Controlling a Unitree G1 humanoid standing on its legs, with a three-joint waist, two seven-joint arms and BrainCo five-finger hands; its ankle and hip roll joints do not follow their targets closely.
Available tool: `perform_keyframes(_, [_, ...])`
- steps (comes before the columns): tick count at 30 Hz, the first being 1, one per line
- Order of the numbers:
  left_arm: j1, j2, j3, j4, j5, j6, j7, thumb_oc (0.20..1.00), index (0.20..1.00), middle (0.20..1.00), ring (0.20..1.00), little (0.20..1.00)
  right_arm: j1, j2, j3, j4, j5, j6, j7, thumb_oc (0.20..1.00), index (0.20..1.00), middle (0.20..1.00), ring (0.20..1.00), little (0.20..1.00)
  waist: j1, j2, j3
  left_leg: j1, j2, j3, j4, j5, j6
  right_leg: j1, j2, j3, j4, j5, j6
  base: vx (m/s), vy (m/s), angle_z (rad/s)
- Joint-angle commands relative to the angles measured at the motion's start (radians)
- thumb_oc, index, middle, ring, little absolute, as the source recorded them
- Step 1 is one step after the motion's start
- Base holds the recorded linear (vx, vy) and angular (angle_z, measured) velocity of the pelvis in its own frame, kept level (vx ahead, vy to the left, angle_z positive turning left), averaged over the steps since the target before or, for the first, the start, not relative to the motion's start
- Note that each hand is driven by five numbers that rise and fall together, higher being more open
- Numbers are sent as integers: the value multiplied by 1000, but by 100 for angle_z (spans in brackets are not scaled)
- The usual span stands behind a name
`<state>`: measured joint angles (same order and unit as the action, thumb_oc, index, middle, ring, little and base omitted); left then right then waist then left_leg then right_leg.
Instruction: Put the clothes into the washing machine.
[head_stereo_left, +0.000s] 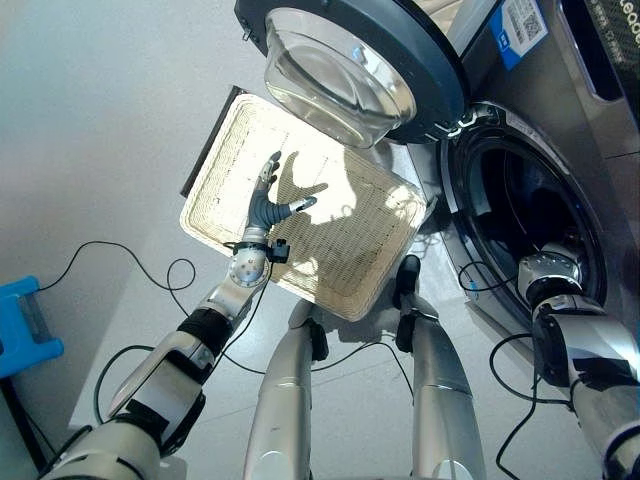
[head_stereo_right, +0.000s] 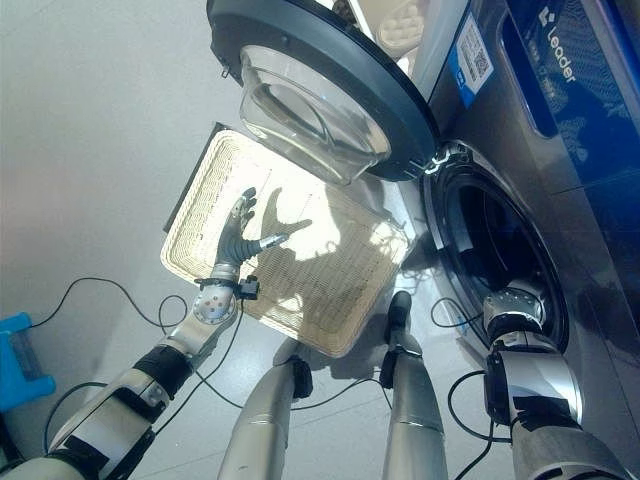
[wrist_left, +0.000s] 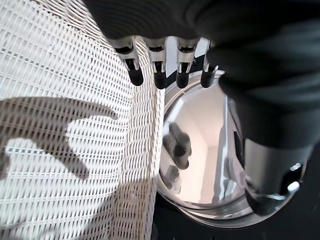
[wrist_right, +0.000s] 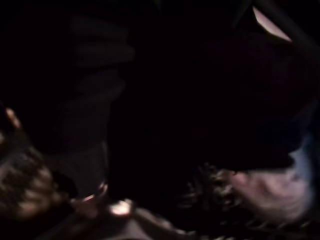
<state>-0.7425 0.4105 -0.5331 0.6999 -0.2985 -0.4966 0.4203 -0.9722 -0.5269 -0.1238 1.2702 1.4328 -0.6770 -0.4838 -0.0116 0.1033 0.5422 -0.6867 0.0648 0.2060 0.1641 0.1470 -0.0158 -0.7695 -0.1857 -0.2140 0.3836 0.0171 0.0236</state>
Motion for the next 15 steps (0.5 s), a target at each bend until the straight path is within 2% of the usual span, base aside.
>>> perform_keyframes(1, [-45,-36,-6,24,-5,-46,12,1000,1000,1000,1000,1000,-17,-93,55,-8,-287,70,-233,1000,1000,1000,1000,1000,19,30,-22,-7,-47,29,101,-146,-43,-11,6,-30,47,-1,105,0,0,0])
perform_keyframes(3, [-45,-43,-5,30,-1,-49,10,1000,1000,1000,1000,1000,-29,-93,96,-9,-433,144,-325,1000,1000,1000,1000,1000,22,35,-22,-3,-52,28,103,-154,-42,-7,6,-30,52,-11,107,0,0,0])
perform_keyframes(4, [-46,-43,-4,32,-2,-50,8,1000,1000,1000,1000,1000,-31,-91,112,-11,-454,157,-356,1000,1000,1000,1000,1000,23,37,-22,-2,-53,28,103,-154,-42,-6,6,-29,52,-13,107,0,0,0])
perform_keyframes(6, [-45,-48,-5,30,1,-47,14,1000,1000,1000,1000,1000,-39,-81,159,-17,-614,243,-471,1000,1000,1000,1000,1000,24,40,-22,-7,-54,29,101,-152,-40,-14,8,-28,53,-13,105,0,0,0])
perform_keyframes(8, [-42,-52,-4,29,6,-46,15,1000,1000,1000,1000,1000,-42,-78,183,-17,-743,318,-531,1000,1000,1000,1000,1000,26,42,-22,-8,-55,29,101,-154,-38,-15,7,-29,55,-15,105,0,0,0])
perform_keyframes(9, [-40,-53,-1,29,7,-46,13,1000,1000,1000,1000,1000,-45,-76,222,-27,-884,418,-613,1000,1000,1000,1000,1000,27,45,-22,-13,-56,29,104,-155,-35,-22,8,-28,59,-16,105,0,0,0])
perform_keyframes(11, [-35,-60,-1,30,15,-49,14,1000,1000,1000,1000,1000,-50,-70,259,-35,-983,524,-652,1000,1000,1000,1000,1000,28,48,-22,-20,-56,30,108,-156,-32,-30,9,-26,64,-18,105,0,0,0])
perform_keyframes(12, [-34,-60,0,30,15,-48,13,1000,1000,1000,1000,1000,-50,-69,262,-36,-1007,551,-650,1000,1000,1000,1000,1000,27,48,-22,-21,-56,29,109,-156,-32,-31,9,-25,66,-18,105,0,0,0])
perform_keyframes(13, [-30,-64,1,32,21,-50,10,1000,1000,1000,1000,1000,-50,-64,295,-36,-1056,619,-640,1000,1000,1000,1000,1000,30,50,-22,-22,-56,30,107,-156,-29,-33,9,-26,68,-20,105,0,0,0])
perform_keyframes(14, [-30,-64,1,32,21,-50,10,1000,1000,1000,1000,1000,-50,-64,295,-36,-1056,619,-640,1000,1000,1000,1000,1000,30,50,-22,-22,-56,30,107,-156,-29,-33,9,-26,68,-20,105,0,0,0])
perform_keyframes(15, [-24,-72,8,40,33,-53,6,1000,1000,1000,1000,1000,-50,-54,332,-28,-1167,725,-605,1000,1000,1000,1000,1000,32,50,-22,-22,-55,30,106,-155,-27,-34,10,-28,67,-20,105,0,0,0])
